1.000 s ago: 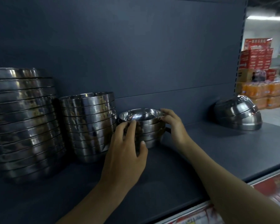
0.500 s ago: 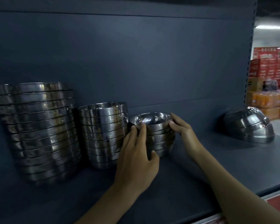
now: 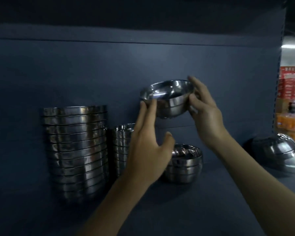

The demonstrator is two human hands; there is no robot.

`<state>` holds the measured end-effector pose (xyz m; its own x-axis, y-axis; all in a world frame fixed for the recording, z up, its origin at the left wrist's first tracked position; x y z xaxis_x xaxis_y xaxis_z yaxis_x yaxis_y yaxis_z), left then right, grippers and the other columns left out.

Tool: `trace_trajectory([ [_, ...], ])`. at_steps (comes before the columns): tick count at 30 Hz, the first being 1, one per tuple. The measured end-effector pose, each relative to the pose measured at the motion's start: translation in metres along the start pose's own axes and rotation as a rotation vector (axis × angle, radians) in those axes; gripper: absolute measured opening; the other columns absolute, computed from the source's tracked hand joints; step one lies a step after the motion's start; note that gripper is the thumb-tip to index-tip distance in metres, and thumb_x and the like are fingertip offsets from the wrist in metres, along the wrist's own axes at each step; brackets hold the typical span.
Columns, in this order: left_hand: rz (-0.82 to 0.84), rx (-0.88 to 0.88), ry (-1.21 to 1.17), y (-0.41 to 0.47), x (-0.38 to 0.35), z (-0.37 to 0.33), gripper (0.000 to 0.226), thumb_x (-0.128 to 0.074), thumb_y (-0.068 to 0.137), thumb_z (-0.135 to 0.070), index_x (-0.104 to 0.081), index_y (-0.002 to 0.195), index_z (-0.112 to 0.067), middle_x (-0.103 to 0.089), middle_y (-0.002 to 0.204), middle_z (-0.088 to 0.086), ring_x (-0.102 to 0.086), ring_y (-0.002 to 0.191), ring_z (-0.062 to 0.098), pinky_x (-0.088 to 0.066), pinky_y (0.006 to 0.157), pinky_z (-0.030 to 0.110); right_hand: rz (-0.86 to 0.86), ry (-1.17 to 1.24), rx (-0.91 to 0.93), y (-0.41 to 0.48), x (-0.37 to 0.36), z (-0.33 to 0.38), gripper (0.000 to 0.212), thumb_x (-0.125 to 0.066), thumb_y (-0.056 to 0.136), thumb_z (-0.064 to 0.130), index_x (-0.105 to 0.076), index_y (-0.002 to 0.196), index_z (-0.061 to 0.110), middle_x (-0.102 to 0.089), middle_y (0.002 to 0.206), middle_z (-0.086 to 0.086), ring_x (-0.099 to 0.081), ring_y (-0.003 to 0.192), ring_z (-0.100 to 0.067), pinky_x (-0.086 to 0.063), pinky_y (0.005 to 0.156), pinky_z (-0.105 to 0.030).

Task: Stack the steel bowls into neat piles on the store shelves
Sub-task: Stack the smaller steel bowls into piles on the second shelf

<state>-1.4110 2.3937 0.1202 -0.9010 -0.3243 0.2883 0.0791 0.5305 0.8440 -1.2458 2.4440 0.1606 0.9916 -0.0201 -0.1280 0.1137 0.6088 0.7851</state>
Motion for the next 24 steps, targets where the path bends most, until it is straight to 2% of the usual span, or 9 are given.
trace_trajectory([
  [3, -0.004, 0.034, 0.098, 0.006, 0.024, 0.013, 0.08, -0.059, 0.089, -0.02, -0.017, 0.157, -0.03, -0.005, 0.165, -0.011, -0.008, 0.148, -0.001, -0.01, 0.108, 0.002, 0.026, -0.002, -0.068, 0.004, -0.031, -0.019, 0.035, -0.041, 0.1, -0.001, -0.052, 0.125, 0.02, -0.059, 0.099, 0.011, -0.056, 0.094, -0.001, -0.045, 0.09, -0.016],
  [5, 0.001, 0.053, 0.171, 0.009, 0.034, 0.02, 0.079, -0.059, 0.091, -0.017, -0.016, 0.157, -0.028, -0.004, 0.165, -0.011, -0.007, 0.146, -0.002, -0.001, 0.097, -0.008, 0.024, -0.012, -0.131, 0.002, -0.045, -0.033, 0.032, -0.04, 0.101, 0.001, -0.052, 0.125, 0.019, -0.06, 0.102, 0.008, -0.057, 0.095, -0.001, -0.046, 0.089, -0.015],
  [7, 0.014, 0.086, 0.226, 0.009, 0.041, 0.029, 0.077, -0.057, 0.093, -0.02, -0.015, 0.157, -0.028, -0.005, 0.165, -0.011, -0.007, 0.148, 0.002, 0.0, 0.099, -0.002, 0.028, -0.044, -0.188, -0.002, -0.054, -0.048, 0.031, -0.04, 0.103, 0.003, -0.051, 0.13, 0.013, -0.06, 0.103, 0.007, -0.058, 0.089, 0.005, -0.046, 0.081, -0.006],
  [10, 0.036, 0.122, 0.287, 0.002, 0.047, 0.042, 0.074, -0.055, 0.095, -0.023, -0.014, 0.157, -0.029, -0.006, 0.165, -0.009, -0.006, 0.149, 0.006, -0.005, 0.108, 0.015, 0.039, -0.094, -0.263, -0.013, -0.062, -0.065, 0.032, -0.039, 0.104, 0.006, -0.05, 0.134, 0.009, -0.058, 0.098, 0.009, -0.057, 0.08, 0.011, -0.042, 0.068, 0.002],
  [14, 0.033, 0.143, 0.344, -0.017, 0.043, 0.058, 0.075, -0.055, 0.094, -0.021, -0.014, 0.157, -0.027, -0.007, 0.165, -0.005, -0.003, 0.149, 0.008, -0.004, 0.109, 0.016, 0.07, -0.122, -0.345, -0.027, -0.07, -0.081, 0.027, -0.039, 0.105, 0.009, -0.052, 0.128, 0.015, -0.059, 0.099, 0.01, -0.055, 0.088, 0.004, -0.044, 0.066, 0.001],
  [17, 0.024, 0.098, 0.445, -0.029, 0.039, 0.064, 0.078, -0.06, 0.091, -0.018, -0.017, 0.156, -0.021, -0.012, 0.164, 0.001, -0.005, 0.149, 0.014, -0.003, 0.111, 0.02, 0.068, -0.13, -0.364, -0.034, -0.072, -0.086, 0.026, -0.038, 0.105, 0.012, -0.052, 0.125, 0.021, -0.061, 0.102, 0.011, -0.057, 0.095, -0.003, -0.046, 0.074, -0.008],
  [20, 0.052, 0.084, 0.533, -0.035, 0.03, 0.07, 0.085, -0.064, 0.088, -0.019, -0.015, 0.157, -0.019, -0.01, 0.164, 0.007, -0.008, 0.15, 0.022, -0.01, 0.111, 0.027, 0.09, -0.171, -0.357, -0.039, -0.072, -0.086, 0.032, -0.037, 0.107, 0.019, -0.049, 0.136, 0.024, -0.06, 0.115, 0.015, -0.056, 0.107, -0.001, -0.041, 0.086, -0.011],
  [22, 0.052, 0.096, 0.562, -0.037, 0.028, 0.071, 0.087, -0.068, 0.085, -0.018, -0.018, 0.156, -0.017, -0.015, 0.162, 0.011, -0.015, 0.149, 0.025, -0.021, 0.109, 0.029, 0.125, -0.237, -0.338, -0.043, -0.07, -0.086, 0.041, -0.037, 0.107, 0.027, -0.039, 0.147, 0.028, -0.049, 0.139, 0.015, -0.044, 0.128, -0.002, -0.033, 0.102, -0.017],
  [24, 0.019, 0.047, 0.593, -0.037, 0.027, 0.062, 0.082, -0.073, 0.078, -0.015, -0.034, 0.151, -0.011, -0.029, 0.154, 0.017, -0.028, 0.141, 0.031, -0.04, 0.104, 0.037, 0.164, -0.313, -0.306, -0.047, -0.067, -0.081, 0.049, -0.039, 0.106, 0.031, -0.028, 0.154, 0.031, -0.034, 0.15, 0.018, -0.03, 0.137, 0.001, -0.025, 0.11, -0.02],
])
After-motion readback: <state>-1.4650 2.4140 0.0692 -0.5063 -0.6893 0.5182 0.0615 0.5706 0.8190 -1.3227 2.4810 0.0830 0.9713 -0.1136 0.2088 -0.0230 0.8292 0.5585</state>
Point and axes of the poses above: each hand's wrist, its own y-axis towards the middle knuckle, its own x-axis out of the back of the hand, z = x × y, the point moved 9 cm from there along y, towards the middle knuckle
